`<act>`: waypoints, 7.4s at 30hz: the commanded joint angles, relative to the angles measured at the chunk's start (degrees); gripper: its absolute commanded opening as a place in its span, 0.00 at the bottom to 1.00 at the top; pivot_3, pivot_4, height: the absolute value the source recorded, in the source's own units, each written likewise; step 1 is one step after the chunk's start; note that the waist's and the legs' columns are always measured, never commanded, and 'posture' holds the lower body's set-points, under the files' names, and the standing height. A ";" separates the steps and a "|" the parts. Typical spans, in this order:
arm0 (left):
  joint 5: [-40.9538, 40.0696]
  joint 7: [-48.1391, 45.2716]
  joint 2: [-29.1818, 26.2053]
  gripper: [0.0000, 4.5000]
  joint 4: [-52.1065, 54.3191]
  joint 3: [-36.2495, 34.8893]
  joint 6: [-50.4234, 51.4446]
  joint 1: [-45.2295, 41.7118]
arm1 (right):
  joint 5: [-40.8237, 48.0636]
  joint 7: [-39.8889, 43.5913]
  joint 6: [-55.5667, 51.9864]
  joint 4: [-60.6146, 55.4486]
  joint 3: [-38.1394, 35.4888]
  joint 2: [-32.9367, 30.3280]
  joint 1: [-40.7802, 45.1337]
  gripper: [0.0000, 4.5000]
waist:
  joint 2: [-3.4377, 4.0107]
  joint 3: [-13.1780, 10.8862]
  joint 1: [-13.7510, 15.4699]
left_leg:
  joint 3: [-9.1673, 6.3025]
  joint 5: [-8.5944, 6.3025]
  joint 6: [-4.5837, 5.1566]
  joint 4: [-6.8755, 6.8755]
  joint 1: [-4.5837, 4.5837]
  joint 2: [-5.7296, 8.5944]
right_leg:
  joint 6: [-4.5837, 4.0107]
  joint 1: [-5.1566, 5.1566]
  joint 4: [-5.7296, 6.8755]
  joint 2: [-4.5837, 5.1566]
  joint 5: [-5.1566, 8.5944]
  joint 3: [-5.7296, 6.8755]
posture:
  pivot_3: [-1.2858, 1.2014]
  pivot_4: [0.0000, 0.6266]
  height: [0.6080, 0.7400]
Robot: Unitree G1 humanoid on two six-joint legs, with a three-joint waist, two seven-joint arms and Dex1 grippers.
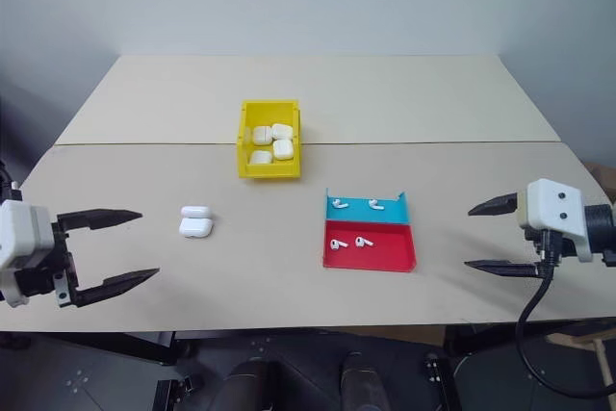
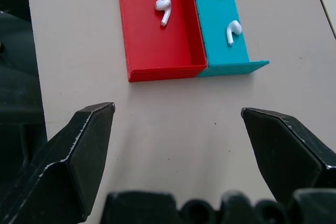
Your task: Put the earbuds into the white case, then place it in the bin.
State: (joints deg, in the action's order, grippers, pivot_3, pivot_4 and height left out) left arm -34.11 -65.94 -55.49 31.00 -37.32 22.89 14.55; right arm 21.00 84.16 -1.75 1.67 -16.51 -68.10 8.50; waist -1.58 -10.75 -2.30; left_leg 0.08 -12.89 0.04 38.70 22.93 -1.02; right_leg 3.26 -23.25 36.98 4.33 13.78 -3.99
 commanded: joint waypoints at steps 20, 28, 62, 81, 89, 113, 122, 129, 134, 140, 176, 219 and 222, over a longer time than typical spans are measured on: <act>-0.09 34.02 -6.28 1.00 19.61 7.94 57.65 -16.97 | 1.22 -0.82 -5.19 -0.65 1.30 -1.50 5.25 1.00 | -0.02 -0.01 0.23 | -0.12 0.00 0.00 0.02 -0.05 0.05 | 0.28 0.07 0.09 -0.03 0.16 0.03 | 0.52 0.24 1.00; -21.49 54.54 -5.58 1.00 -2.62 27.79 69.61 -45.04 | 0.43 -5.75 -8.88 -4.23 0.39 0.39 1.45 1.00 | -0.07 -0.03 0.12 | -0.27 -0.04 -0.02 0.05 -0.08 0.10 | 0.07 0.14 0.14 -0.03 0.00 0.03 | 0.52 0.24 1.00; -78.89 144.29 8.66 1.00 -21.80 49.13 42.07 -52.66 | 0.07 -9.21 -12.28 -4.90 0.70 0.95 -2.21 1.00 | -0.09 -0.03 2.09 | -0.25 0.05 -0.18 0.18 0.09 0.33 | 0.19 0.12 0.01 0.11 -0.30 -0.08 | 0.52 0.24 1.00; -78.89 143.35 9.34 1.00 -27.18 54.56 43.61 -56.76 | 0.15 -10.25 -13.16 -6.61 -1.45 0.50 -5.04 1.00 | -0.09 -0.03 2.52 | -0.26 0.06 -0.20 0.17 0.11 0.33 | 0.20 0.13 -0.02 0.11 -0.30 -0.06 | 0.52 0.24 1.00; -78.80 141.27 9.32 1.00 -30.13 56.09 44.19 -59.23 | 0.13 -10.99 -13.80 -6.98 -1.16 0.79 -4.84 1.00 | -0.09 -0.03 2.50 | -0.26 0.07 -0.21 0.15 0.13 0.33 | 0.20 0.12 -0.08 0.11 -0.30 -0.06 | 0.52 0.24 1.00; -64.53 132.50 14.13 1.00 -34.45 54.09 49.82 -59.74 | 0.16 -12.74 -14.12 -9.17 -3.28 1.27 -8.59 1.00 | -0.09 0.00 2.99 | -0.28 0.10 -0.25 0.16 0.08 0.35 | 0.23 0.22 -0.15 0.11 -0.32 -0.02 | 0.52 0.24 1.00; -63.24 132.33 16.17 0.72 -34.68 50.33 51.67 -58.63 | 0.02 -13.04 -14.29 -9.06 -2.60 1.28 -8.04 1.00 | -0.10 0.00 2.95 | -0.28 0.12 -0.27 0.16 -0.07 0.34 | 0.26 0.42 -0.21 0.11 -0.33 -0.01 | 0.52 0.24 1.00; -63.49 133.10 15.02 0.61 -31.60 50.10 53.56 -58.82 | 0.06 -13.49 -14.24 -8.74 -1.92 1.34 -7.39 1.00 | -0.10 0.00 2.84 | -0.28 0.12 -0.27 0.15 0.13 0.34 | 0.26 0.20 -0.21 0.11 -0.34 -0.03 | 0.52 0.24 1.00; -61.95 128.85 11.11 0.61 -25.67 49.84 56.95 -60.73 | 0.37 -13.05 -14.37 -8.39 -1.85 0.89 -6.18 1.00 | -0.11 -0.01 2.52 | -0.28 0.12 -0.27 0.13 0.25 0.34 | 0.26 0.08 -0.23 0.11 -0.34 -0.02 | 0.52 0.24 1.00; -56.14 113.04 7.96 0.61 -19.06 45.71 55.97 -61.12 | 0.93 -11.61 -15.38 -7.66 -0.05 -0.22 -0.31 1.00 | -0.11 -0.01 2.43 | -0.28 0.12 -0.27 0.13 0.25 0.33 | 0.27 0.08 -0.24 0.10 -0.34 -0.01 | 0.52 0.24 1.00; -2.39 -8.54 35.70 0.61 -31.03 42.92 -51.78 -18.18 | -8.03 -19.83 -53.39 -27.88 42.87 8.71 35.15 0.80 | -0.03 0.06 1.47 | -0.12 0.28 -0.14 0.17 1.31 0.08 | 0.20 -0.87 -0.75 0.04 -0.84 0.06 | 0.52 0.24 1.00; 1.40 -4.55 36.04 0.61 -26.42 41.26 -50.74 -14.42 | -28.03 -15.43 -42.25 -16.01 51.54 16.91 35.64 0.56 | -0.02 0.06 1.45 | -0.13 0.26 -0.11 0.16 1.29 0.07 | 0.19 -0.90 -0.71 0.01 -0.86 0.06 | 0.52 0.24 1.00; 1.69 -4.00 35.98 0.61 -26.27 41.18 -50.54 -14.29 | -28.47 -15.12 -41.72 -15.86 51.42 17.01 35.42 0.56 | -0.02 0.07 1.46 | -0.13 0.26 -0.11 0.17 1.28 0.08 | 0.19 -0.88 -0.70 0.02 -0.86 0.06 | 0.52 0.24 1.00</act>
State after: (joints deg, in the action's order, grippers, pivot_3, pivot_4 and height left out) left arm -32.49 -70.38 -19.29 2.55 4.35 -27.49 0.10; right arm -6.69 68.67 -44.54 -13.95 35.76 -51.10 44.18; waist -1.61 -10.68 -0.84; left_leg -0.05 -12.63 -0.07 38.87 24.21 -0.94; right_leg 3.45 -24.12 36.27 4.35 12.91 -3.93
